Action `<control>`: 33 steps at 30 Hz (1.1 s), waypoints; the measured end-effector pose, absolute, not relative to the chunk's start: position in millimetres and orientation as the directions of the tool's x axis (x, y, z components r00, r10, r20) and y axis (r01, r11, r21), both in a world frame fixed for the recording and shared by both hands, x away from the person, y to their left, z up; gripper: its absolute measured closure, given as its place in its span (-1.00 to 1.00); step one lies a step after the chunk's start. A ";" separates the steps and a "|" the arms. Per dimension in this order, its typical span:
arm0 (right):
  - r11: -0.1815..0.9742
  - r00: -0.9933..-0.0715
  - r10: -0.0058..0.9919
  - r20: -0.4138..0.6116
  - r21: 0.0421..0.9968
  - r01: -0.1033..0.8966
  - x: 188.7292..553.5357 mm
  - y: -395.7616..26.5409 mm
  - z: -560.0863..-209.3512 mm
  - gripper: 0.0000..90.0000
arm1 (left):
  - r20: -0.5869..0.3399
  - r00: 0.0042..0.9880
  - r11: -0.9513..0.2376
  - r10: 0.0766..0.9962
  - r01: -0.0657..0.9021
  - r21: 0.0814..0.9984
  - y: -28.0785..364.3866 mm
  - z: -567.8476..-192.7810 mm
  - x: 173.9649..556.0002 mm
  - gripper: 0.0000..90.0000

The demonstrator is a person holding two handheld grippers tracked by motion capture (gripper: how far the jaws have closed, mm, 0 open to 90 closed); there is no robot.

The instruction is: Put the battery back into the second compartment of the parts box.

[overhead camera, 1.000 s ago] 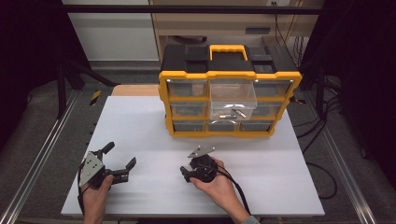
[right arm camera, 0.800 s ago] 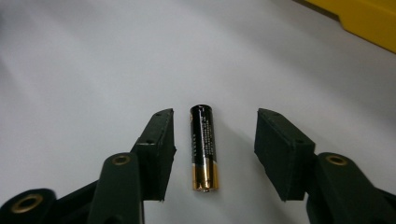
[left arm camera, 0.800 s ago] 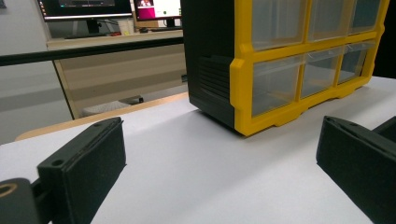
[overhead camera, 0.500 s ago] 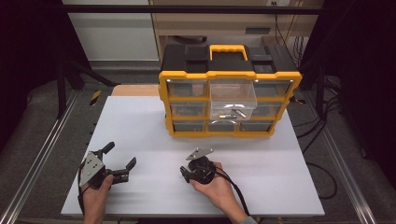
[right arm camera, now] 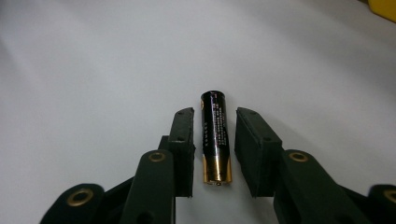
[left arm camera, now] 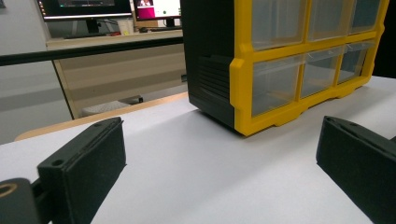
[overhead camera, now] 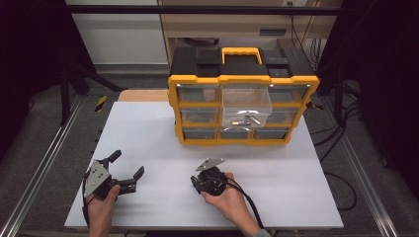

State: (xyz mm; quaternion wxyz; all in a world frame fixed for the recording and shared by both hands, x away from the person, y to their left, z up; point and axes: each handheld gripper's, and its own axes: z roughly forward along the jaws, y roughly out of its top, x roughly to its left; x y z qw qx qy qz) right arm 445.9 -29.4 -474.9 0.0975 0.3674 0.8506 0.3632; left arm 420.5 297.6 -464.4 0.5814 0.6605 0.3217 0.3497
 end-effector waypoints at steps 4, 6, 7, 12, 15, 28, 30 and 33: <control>0.489 -0.720 0.689 0.079 0.684 0.542 444.8 -28.4 -475.4 0.56 | 0.089 0.549 -0.118 0.831 0.019 0.993 297.3 -464.5 420.7 -0.98; 0.490 -0.717 0.693 0.074 0.681 0.544 444.4 -28.7 -475.4 0.62 | 0.089 0.549 -0.118 0.831 0.018 0.993 297.0 -464.5 420.7 -0.98; 0.493 -0.719 0.692 0.071 0.681 0.541 444.4 -28.8 -475.3 0.66 | 0.089 0.549 -0.118 0.831 0.018 0.993 297.0 -464.5 420.6 -0.98; 0.493 -0.723 0.688 0.062 0.690 0.529 444.4 -29.1 -476.0 0.71 | 0.089 0.549 -0.118 0.831 0.018 0.993 297.2 -464.5 420.7 -0.98; 0.493 -0.729 0.682 0.059 0.699 0.518 444.2 -31.6 -475.5 0.71 | 0.088 0.550 -0.118 0.831 0.018 0.993 297.1 -464.5 420.6 -0.98; 0.375 -0.644 0.763 0.059 0.771 0.514 457.0 -85.3 -458.2 0.71 | 0.094 0.554 -0.126 0.827 0.020 0.992 295.1 -465.1 420.5 -0.98; 0.358 -0.634 0.771 0.067 0.778 0.517 459.9 -95.8 -455.4 0.71 | 0.093 0.554 -0.125 0.827 0.020 0.992 295.3 -465.1 420.6 -0.98; 0.353 -0.629 0.775 0.059 0.786 0.507 462.9 -109.2 -452.8 0.71 | 0.092 0.554 -0.125 0.827 0.021 0.992 295.4 -465.4 420.7 -0.98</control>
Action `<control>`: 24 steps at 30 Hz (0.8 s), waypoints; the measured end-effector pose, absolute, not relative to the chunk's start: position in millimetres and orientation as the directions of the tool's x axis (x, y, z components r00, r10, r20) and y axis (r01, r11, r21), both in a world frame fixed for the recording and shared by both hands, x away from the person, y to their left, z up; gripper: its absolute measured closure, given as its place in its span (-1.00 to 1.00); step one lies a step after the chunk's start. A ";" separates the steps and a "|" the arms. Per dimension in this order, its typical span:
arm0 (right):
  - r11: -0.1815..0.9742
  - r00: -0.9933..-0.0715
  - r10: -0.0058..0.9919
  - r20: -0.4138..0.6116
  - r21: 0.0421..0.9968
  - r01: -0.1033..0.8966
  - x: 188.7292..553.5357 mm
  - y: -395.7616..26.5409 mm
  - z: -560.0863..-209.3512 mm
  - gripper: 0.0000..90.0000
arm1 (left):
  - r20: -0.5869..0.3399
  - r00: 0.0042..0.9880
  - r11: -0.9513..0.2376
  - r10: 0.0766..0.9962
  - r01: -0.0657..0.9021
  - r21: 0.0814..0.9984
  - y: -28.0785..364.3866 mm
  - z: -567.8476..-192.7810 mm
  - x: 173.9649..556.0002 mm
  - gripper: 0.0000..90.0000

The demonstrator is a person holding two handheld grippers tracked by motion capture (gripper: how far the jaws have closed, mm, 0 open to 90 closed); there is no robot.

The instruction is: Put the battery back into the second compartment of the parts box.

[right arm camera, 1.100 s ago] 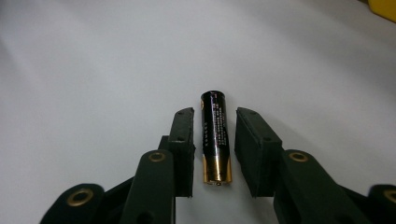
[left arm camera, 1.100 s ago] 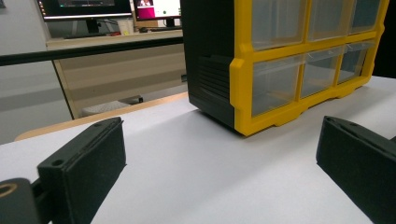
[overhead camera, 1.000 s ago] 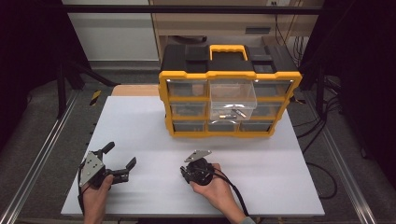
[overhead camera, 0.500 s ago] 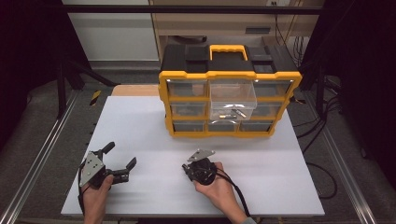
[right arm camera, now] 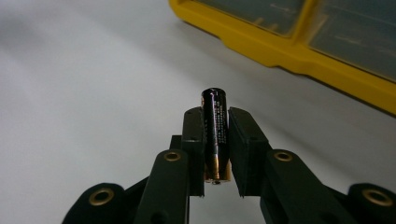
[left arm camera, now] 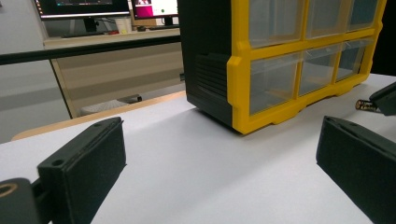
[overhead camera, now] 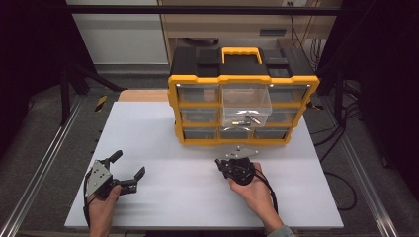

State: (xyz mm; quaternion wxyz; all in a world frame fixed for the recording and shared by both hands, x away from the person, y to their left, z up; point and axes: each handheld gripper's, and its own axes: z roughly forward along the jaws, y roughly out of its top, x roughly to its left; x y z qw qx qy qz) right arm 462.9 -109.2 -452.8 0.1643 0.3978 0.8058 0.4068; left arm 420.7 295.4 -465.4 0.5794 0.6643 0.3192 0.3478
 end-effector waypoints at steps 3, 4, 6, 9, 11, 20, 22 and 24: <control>0.346 -0.629 0.775 0.061 0.792 0.503 464.2 -120.1 -450.7 0.71 | 0.091 0.555 -0.124 0.827 0.021 0.992 295.3 -465.4 420.7 -0.98; 0.330 -0.624 0.777 0.078 0.794 0.511 464.2 -124.1 -449.4 0.71 | 0.092 0.555 -0.125 0.827 0.022 0.992 295.2 -465.4 420.7 -0.98; 0.336 -0.629 0.775 0.064 0.801 0.495 466.1 -132.3 -448.6 0.71 | 0.092 0.555 -0.126 0.827 0.022 0.992 295.2 -465.6 420.8 -0.98; 0.308 -0.609 0.788 0.084 0.804 0.510 466.6 -143.8 -444.8 0.71 | 0.088 0.550 -0.120 0.830 0.023 0.993 296.6 -465.4 420.7 -0.98; 0.308 -0.608 0.790 0.075 0.810 0.499 467.0 -151.9 -441.7 0.71 | 0.084 0.548 -0.116 0.832 0.023 0.993 297.5 -465.4 420.7 -0.98; 0.263 -0.583 0.808 0.088 0.832 0.489 467.5 -185.5 -426.7 0.71 | 0.091 0.554 -0.125 0.828 0.024 0.992 295.6 -465.7 420.7 -0.98; 0.242 -0.582 0.807 0.100 0.843 0.481 467.0 -190.8 -421.7 0.71 | 0.089 0.552 -0.123 0.829 0.025 0.992 295.9 -465.8 420.6 -0.98; 0.248 -0.577 0.813 0.084 0.846 0.472 466.8 -194.3 -417.7 0.71 | 0.090 0.552 -0.124 0.829 0.025 0.992 295.8 -465.9 420.7 -0.98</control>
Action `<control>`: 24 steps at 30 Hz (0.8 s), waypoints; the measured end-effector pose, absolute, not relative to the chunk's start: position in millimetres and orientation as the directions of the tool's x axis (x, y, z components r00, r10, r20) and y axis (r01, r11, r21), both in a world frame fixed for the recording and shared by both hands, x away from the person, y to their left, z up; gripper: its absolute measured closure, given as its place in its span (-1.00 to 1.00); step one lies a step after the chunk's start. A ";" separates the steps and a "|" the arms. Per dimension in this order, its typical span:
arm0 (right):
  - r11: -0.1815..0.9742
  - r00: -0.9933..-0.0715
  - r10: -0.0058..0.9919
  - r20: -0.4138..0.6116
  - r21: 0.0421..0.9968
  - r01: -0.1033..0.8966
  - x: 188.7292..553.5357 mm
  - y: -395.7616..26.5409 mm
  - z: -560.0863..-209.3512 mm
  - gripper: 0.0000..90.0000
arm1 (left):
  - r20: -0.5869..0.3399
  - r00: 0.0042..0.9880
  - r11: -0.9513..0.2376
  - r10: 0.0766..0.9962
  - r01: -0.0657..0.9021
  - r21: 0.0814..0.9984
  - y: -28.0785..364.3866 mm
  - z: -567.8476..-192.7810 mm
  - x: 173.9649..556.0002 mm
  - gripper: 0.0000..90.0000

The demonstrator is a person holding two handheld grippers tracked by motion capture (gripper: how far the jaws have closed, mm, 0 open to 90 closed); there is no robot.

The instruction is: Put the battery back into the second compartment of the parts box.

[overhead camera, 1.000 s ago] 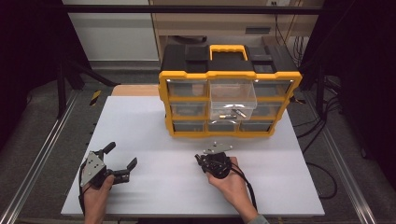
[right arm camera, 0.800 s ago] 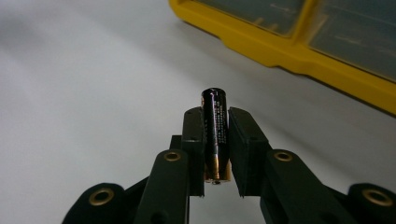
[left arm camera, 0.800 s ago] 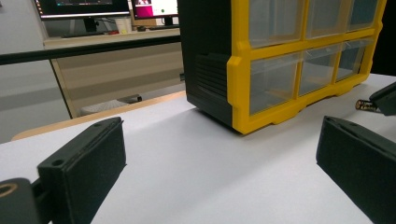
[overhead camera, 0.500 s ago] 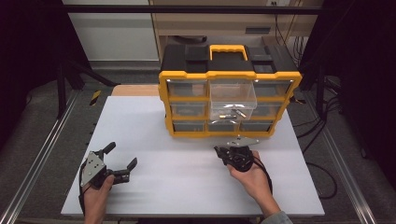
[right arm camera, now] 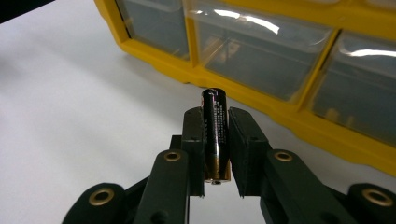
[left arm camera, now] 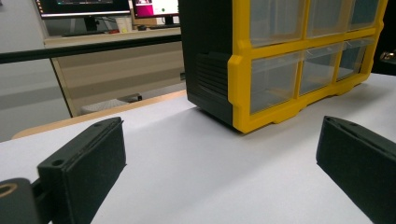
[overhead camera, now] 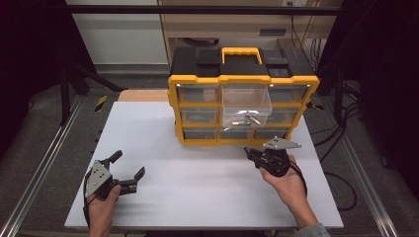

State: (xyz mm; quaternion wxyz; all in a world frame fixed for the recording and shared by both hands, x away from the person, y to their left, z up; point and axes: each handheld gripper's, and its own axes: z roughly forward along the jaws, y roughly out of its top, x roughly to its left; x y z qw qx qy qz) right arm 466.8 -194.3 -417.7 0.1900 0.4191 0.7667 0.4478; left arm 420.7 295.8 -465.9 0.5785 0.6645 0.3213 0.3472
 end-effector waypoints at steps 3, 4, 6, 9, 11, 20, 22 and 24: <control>0.229 -0.569 0.817 0.094 0.853 0.469 465.8 -200.4 -410.8 0.71 | 0.092 0.554 -0.126 0.828 0.025 0.992 295.4 -465.9 420.7 -0.98; 0.223 -0.564 0.820 0.099 0.852 0.473 465.1 -202.0 -407.9 0.71 | 0.092 0.554 -0.127 0.828 0.024 0.992 295.4 -465.9 420.7 -0.98; 0.237 -0.569 0.819 0.079 0.856 0.460 464.0 -206.0 -401.7 0.71 | 0.091 0.553 -0.125 0.828 0.024 0.992 295.6 -465.8 420.6 -0.98; 0.219 -0.572 0.815 0.093 0.865 0.452 462.4 -209.4 -393.9 0.71 | 0.090 0.553 -0.125 0.828 0.024 0.992 295.7 -465.8 420.6 -0.98; 0.217 -0.565 0.820 0.085 0.869 0.446 460.8 -211.5 -386.7 0.71 | 0.091 0.553 -0.125 0.828 0.024 0.992 295.7 -465.7 420.5 -0.98; 0.230 -0.563 0.825 0.041 0.886 0.402 459.4 -224.7 -364.2 0.71 | 0.091 0.552 -0.125 0.829 0.024 0.992 295.7 -465.6 420.4 -0.98; 0.218 -0.561 0.827 0.049 0.890 0.400 458.7 -225.6 -359.3 0.71 | 0.091 0.552 -0.125 0.829 0.024 0.992 295.7 -465.6 420.4 -0.98; 0.230 -0.561 0.827 0.032 0.892 0.389 458.4 -227.8 -354.9 0.71 | 0.091 0.552 -0.125 0.829 0.024 0.992 295.7 -465.6 420.4 -0.98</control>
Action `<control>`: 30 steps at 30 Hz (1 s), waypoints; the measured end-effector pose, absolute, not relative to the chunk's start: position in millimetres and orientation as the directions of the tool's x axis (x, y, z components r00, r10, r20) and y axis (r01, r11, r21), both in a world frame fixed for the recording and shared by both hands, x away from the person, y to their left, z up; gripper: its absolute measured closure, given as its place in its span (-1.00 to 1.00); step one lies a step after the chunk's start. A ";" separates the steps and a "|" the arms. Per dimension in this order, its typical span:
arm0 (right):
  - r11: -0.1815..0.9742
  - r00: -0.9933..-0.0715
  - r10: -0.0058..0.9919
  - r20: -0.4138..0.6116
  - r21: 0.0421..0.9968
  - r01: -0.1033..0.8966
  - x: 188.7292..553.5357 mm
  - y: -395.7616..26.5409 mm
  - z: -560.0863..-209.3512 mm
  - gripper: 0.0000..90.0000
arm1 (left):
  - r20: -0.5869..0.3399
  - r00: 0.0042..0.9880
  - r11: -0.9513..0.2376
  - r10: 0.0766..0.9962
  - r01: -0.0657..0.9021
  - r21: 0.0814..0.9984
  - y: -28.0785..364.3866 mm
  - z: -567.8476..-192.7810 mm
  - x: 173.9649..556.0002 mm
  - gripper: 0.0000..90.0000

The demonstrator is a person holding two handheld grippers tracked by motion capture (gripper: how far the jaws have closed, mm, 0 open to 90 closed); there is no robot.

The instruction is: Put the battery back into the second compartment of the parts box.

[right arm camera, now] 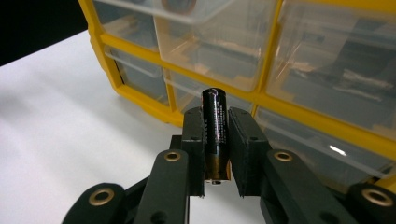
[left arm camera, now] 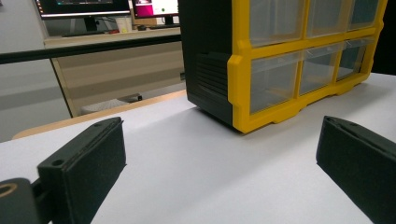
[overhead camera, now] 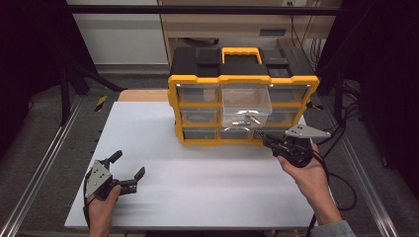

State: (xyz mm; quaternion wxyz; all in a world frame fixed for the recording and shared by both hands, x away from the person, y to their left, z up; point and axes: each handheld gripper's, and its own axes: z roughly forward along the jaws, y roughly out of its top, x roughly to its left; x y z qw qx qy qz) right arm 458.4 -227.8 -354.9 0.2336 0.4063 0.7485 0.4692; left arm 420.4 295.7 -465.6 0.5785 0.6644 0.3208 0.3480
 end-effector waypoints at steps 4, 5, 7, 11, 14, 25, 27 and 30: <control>0.232 -0.559 0.829 0.019 0.898 0.374 457.2 -230.2 -346.6 0.71 | 0.090 0.551 -0.124 0.830 0.024 0.992 296.0 -465.5 420.3 -0.98; 0.234 -0.559 0.829 0.013 0.900 0.367 457.1 -231.3 -343.9 0.71 | 0.090 0.551 -0.124 0.830 0.024 0.992 296.0 -465.5 420.3 -0.98; 0.233 -0.556 0.831 0.008 0.903 0.362 456.8 -233.1 -340.1 0.71 | 0.090 0.551 -0.124 0.830 0.024 0.992 296.0 -465.5 420.4 -0.98; 0.225 -0.545 0.839 0.001 0.910 0.347 455.8 -238.1 -331.8 0.71 | 0.090 0.551 -0.124 0.830 0.024 0.992 295.9 -465.5 420.3 -0.98; 0.225 -0.542 0.840 -0.008 0.915 0.335 455.1 -241.4 -326.1 0.71 | 0.092 0.552 -0.126 0.829 0.024 0.992 295.5 -465.5 420.3 -0.98; 0.215 -0.523 0.852 -0.025 0.928 0.306 453.3 -247.0 -307.8 0.71 | 0.093 0.552 -0.126 0.829 0.023 0.992 295.4 -465.5 420.3 -0.97; 0.214 -0.524 0.851 -0.027 0.930 0.300 453.1 -247.9 -304.7 0.71 | 0.093 0.552 -0.127 0.829 0.024 0.992 295.4 -465.6 420.4 -0.98; 0.206 -0.521 0.853 -0.027 0.935 0.289 453.4 -248.9 -299.7 0.71 | 0.093 0.552 -0.127 0.829 0.023 0.992 295.3 -465.5 420.3 -0.98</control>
